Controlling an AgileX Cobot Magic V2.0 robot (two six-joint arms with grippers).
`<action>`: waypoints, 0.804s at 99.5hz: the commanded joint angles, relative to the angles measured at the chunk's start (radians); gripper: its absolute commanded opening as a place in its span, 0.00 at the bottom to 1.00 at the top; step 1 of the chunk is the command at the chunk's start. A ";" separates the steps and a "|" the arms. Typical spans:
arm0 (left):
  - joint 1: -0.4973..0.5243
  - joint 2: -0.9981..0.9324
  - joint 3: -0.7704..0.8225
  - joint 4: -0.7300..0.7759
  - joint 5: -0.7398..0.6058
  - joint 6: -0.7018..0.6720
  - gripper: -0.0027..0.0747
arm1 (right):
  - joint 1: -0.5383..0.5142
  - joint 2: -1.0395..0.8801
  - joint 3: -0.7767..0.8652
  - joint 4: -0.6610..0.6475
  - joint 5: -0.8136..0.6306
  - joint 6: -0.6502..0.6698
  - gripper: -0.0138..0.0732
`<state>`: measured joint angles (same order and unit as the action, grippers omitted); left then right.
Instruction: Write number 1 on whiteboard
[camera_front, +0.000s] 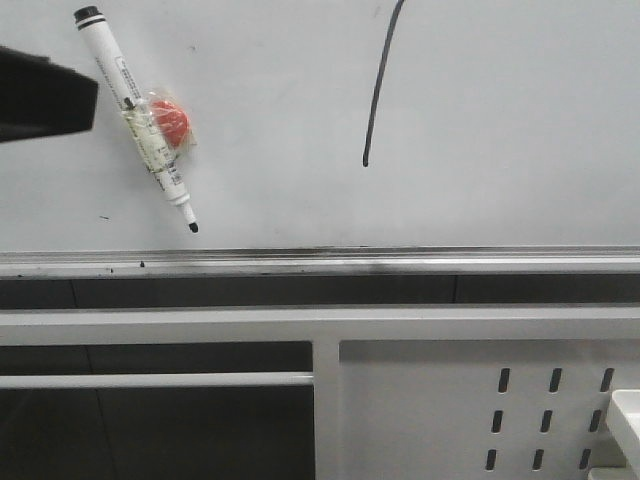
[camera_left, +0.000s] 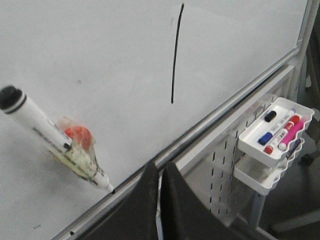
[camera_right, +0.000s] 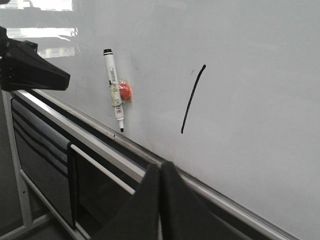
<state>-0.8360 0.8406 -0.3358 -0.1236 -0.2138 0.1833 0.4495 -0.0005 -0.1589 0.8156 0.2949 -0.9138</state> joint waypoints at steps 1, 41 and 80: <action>0.002 -0.050 -0.027 0.012 -0.076 -0.010 0.01 | -0.006 0.012 -0.025 0.023 -0.047 -0.001 0.08; 0.002 -0.115 -0.027 -0.082 -0.034 -0.005 0.01 | -0.006 0.012 -0.025 0.023 -0.047 -0.001 0.08; 0.106 -0.416 -0.027 -0.087 0.017 0.024 0.01 | -0.006 0.012 -0.025 0.023 -0.044 -0.001 0.08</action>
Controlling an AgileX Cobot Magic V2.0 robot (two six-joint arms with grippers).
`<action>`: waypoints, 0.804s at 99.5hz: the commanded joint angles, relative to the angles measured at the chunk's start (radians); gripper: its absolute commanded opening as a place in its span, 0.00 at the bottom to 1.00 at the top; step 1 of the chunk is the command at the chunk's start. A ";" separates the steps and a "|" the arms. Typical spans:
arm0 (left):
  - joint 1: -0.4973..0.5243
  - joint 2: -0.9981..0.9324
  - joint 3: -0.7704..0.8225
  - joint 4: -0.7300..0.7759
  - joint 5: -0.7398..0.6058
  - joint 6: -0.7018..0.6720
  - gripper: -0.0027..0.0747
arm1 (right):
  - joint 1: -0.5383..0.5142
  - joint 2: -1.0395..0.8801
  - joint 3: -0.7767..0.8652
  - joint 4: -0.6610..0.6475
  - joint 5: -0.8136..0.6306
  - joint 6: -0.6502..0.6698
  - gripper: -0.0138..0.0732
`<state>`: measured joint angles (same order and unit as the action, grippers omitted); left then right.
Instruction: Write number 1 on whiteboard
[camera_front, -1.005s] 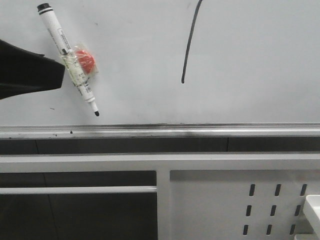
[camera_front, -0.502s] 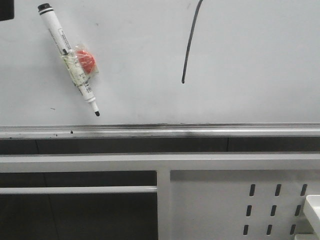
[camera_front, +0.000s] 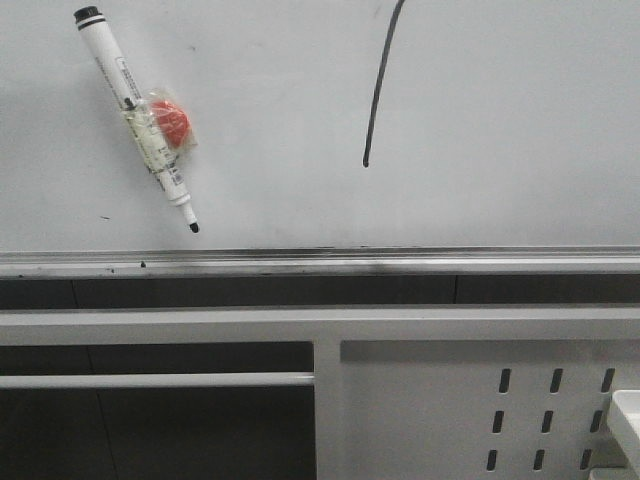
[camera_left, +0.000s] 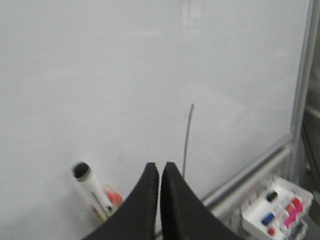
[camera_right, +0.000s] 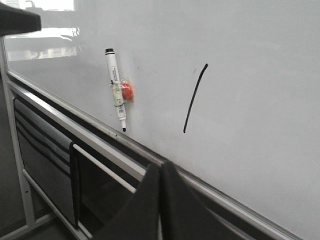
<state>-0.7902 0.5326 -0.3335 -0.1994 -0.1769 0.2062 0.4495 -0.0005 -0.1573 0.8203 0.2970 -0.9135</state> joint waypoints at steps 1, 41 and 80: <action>0.068 -0.131 -0.029 -0.011 -0.010 0.001 0.01 | -0.006 0.012 -0.027 0.018 -0.047 -0.002 0.08; 0.524 -0.531 0.070 -0.050 0.286 0.001 0.01 | -0.006 0.012 -0.025 0.018 -0.045 -0.002 0.08; 0.632 -0.510 0.378 -0.110 0.008 0.001 0.01 | -0.006 0.012 -0.025 0.018 -0.039 -0.002 0.08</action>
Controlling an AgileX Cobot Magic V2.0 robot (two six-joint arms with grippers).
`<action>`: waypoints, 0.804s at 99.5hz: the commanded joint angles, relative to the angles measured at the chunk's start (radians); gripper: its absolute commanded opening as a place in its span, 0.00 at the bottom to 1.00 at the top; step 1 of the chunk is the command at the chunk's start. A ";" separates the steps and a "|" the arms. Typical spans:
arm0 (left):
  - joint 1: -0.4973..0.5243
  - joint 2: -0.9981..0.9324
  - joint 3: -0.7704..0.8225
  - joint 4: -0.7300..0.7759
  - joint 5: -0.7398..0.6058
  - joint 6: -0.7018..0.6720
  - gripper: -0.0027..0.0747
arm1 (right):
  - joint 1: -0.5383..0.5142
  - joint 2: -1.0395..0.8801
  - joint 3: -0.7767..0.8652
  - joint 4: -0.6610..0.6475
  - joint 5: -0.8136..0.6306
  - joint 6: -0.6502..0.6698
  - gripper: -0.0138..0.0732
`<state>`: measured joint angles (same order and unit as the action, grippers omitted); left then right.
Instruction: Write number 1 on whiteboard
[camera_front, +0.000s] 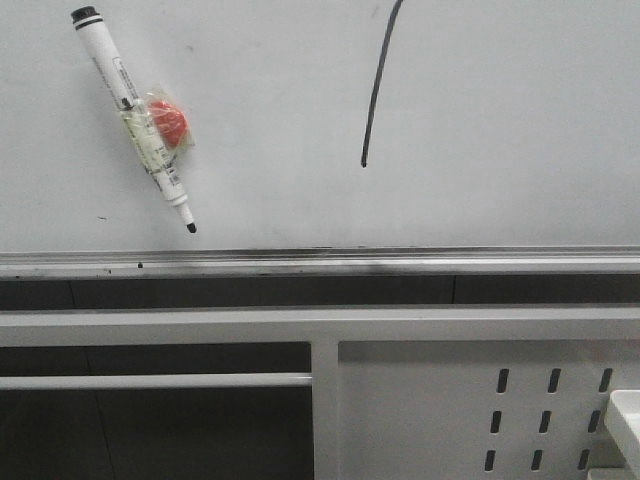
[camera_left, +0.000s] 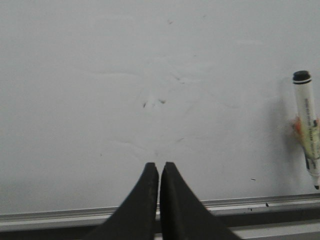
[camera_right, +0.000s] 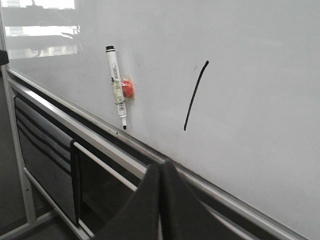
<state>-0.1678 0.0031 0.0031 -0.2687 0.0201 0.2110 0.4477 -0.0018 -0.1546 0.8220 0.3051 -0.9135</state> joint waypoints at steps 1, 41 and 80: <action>0.010 0.020 0.042 -0.039 -0.180 -0.006 0.01 | -0.005 0.013 -0.027 0.017 -0.047 -0.002 0.08; 0.156 -0.031 0.036 0.174 0.198 -0.160 0.01 | -0.005 0.015 -0.027 0.017 -0.047 -0.002 0.08; 0.159 -0.031 0.036 0.211 0.260 -0.170 0.01 | -0.005 0.015 -0.027 0.017 -0.047 -0.002 0.08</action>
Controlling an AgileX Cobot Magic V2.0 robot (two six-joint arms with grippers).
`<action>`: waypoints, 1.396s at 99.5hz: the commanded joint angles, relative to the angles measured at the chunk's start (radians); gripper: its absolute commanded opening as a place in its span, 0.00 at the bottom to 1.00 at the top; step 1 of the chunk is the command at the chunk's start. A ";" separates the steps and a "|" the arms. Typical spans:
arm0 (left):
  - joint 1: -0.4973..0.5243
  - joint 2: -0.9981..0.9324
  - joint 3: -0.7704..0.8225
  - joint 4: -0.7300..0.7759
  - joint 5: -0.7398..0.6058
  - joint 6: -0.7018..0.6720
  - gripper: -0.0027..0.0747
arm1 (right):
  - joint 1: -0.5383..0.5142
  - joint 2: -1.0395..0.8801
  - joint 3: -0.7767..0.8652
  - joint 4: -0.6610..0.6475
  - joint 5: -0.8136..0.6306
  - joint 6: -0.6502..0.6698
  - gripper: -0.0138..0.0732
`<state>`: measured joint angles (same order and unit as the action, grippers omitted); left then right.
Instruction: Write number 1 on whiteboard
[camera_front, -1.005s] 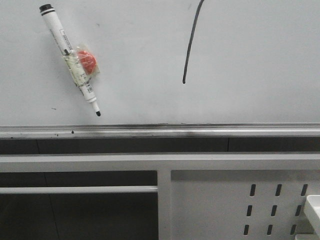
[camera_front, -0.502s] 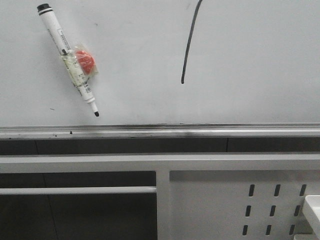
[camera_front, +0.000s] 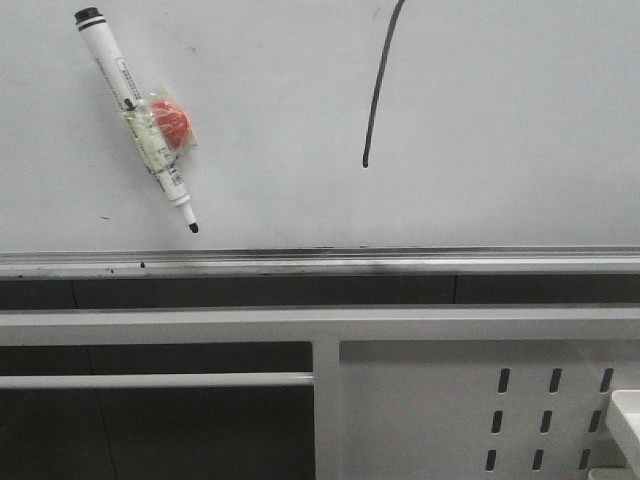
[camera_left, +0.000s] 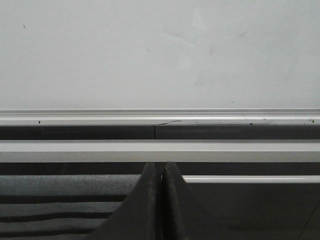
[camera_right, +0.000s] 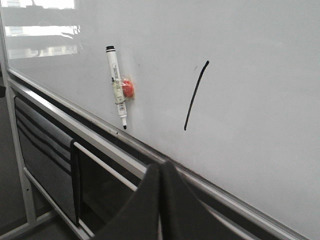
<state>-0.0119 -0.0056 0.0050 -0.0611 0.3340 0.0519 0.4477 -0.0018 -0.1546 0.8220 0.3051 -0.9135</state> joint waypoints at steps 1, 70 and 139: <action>0.003 -0.023 0.034 0.003 -0.053 -0.011 0.01 | -0.005 0.015 -0.027 0.017 -0.047 -0.002 0.08; 0.003 -0.023 0.034 0.003 -0.053 -0.011 0.01 | -0.005 0.015 -0.005 0.013 -0.138 0.080 0.08; 0.003 -0.023 0.034 0.001 -0.053 -0.011 0.01 | -0.376 -0.029 0.177 -0.730 -0.123 0.851 0.08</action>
<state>-0.0107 -0.0056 0.0050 -0.0571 0.3359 0.0500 0.1734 -0.0103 0.0072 0.0892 0.0772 -0.0496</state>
